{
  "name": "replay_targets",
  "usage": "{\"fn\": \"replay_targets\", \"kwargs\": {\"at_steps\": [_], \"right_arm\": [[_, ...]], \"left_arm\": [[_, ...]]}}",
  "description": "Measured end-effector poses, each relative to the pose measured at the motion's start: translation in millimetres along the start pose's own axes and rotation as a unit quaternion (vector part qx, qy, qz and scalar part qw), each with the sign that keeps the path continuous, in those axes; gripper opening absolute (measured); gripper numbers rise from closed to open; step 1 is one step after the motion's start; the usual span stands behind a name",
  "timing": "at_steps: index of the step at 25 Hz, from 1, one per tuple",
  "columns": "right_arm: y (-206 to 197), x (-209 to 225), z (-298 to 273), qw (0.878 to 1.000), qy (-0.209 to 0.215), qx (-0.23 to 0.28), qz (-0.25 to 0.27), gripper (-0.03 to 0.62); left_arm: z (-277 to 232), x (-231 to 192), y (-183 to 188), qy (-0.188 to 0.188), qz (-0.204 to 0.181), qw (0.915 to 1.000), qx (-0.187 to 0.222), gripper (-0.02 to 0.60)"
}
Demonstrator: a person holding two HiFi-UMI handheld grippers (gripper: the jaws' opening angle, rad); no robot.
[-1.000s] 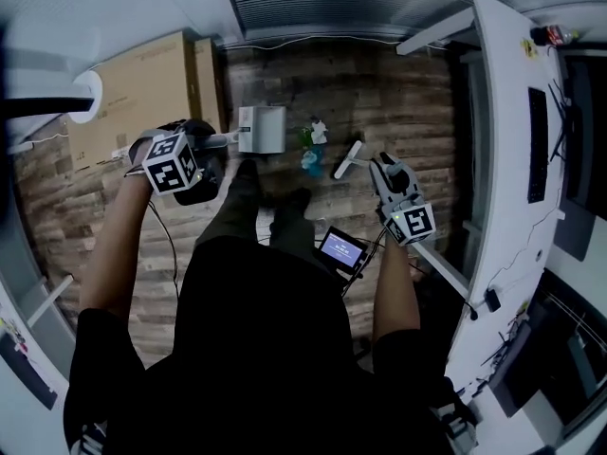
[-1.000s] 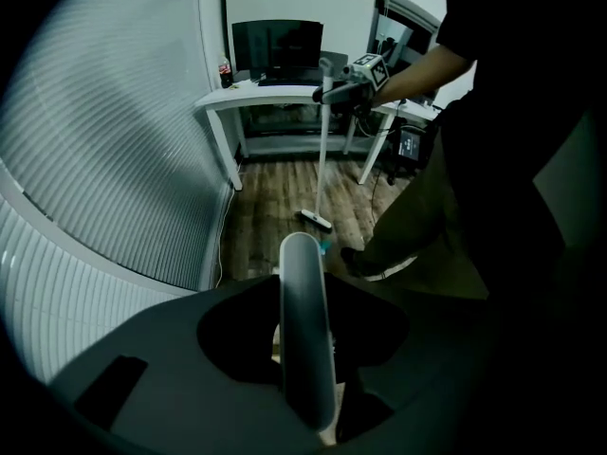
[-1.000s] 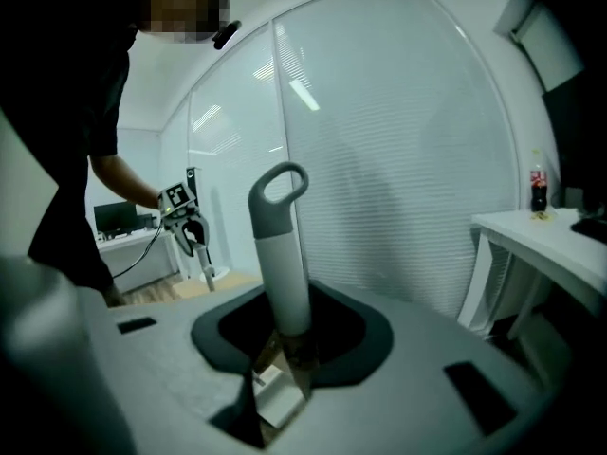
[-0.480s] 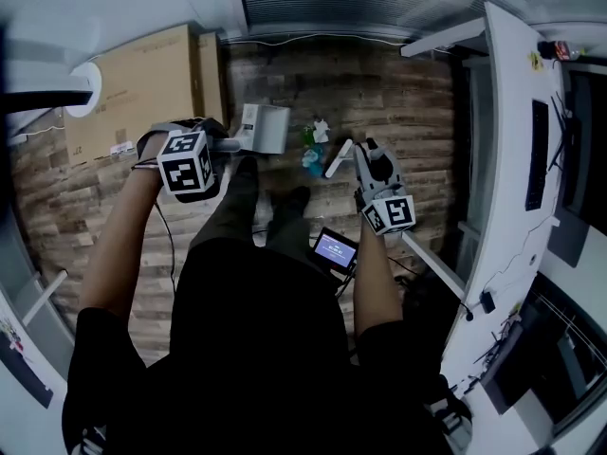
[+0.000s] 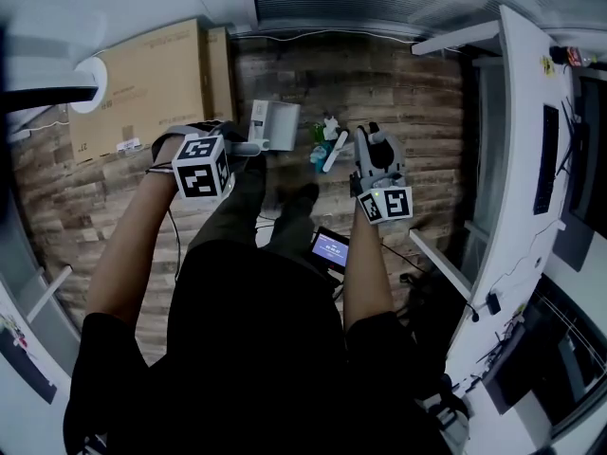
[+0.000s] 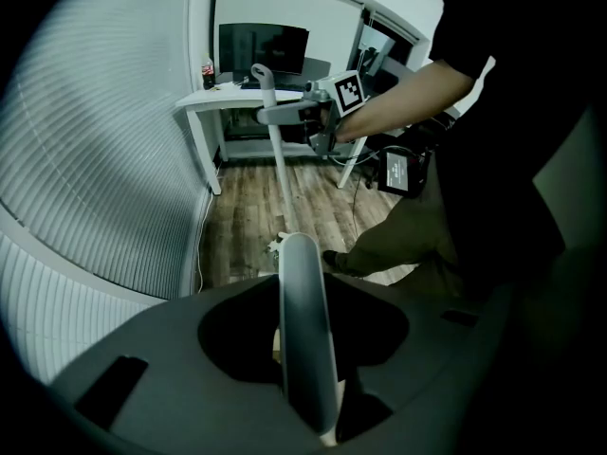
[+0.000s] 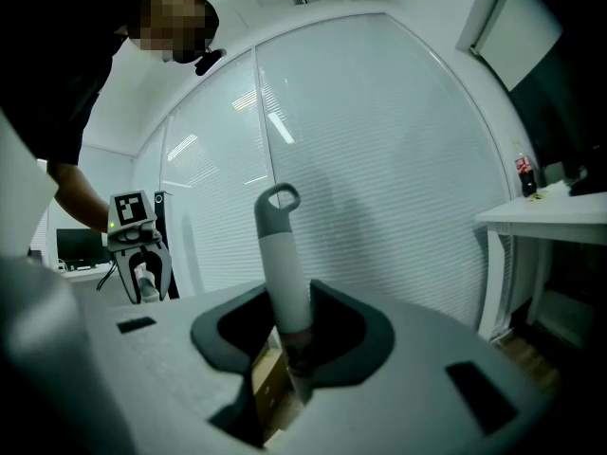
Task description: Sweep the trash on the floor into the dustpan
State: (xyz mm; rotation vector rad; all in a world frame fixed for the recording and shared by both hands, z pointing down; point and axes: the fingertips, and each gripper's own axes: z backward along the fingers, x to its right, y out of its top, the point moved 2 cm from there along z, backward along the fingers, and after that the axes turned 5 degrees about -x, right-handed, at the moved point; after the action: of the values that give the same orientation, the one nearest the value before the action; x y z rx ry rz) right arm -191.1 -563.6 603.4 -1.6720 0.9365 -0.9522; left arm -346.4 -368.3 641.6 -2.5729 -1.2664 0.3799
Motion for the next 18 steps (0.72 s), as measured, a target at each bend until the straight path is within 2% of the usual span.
{"fn": "replay_targets", "kwargs": {"at_steps": [7,13,18], "right_arm": [[12.4,-39.5,-34.2,0.999,0.033,0.041,-0.004,0.106],[26.6,-71.2,-51.3,0.992,0.093,0.077,-0.027,0.107],[45.8,-71.7,-45.6,0.985,0.116,0.119,-0.056,0.106]], "left_arm": [[2.5,-0.8,-8.7,-0.004,0.003,0.9999,0.009,0.123],[4.3,0.3,-11.7,-0.004,0.006,0.9998,0.016,0.123],[2.6,4.7,-11.0,-0.005,0.009,0.9997,0.024,0.121]]}}
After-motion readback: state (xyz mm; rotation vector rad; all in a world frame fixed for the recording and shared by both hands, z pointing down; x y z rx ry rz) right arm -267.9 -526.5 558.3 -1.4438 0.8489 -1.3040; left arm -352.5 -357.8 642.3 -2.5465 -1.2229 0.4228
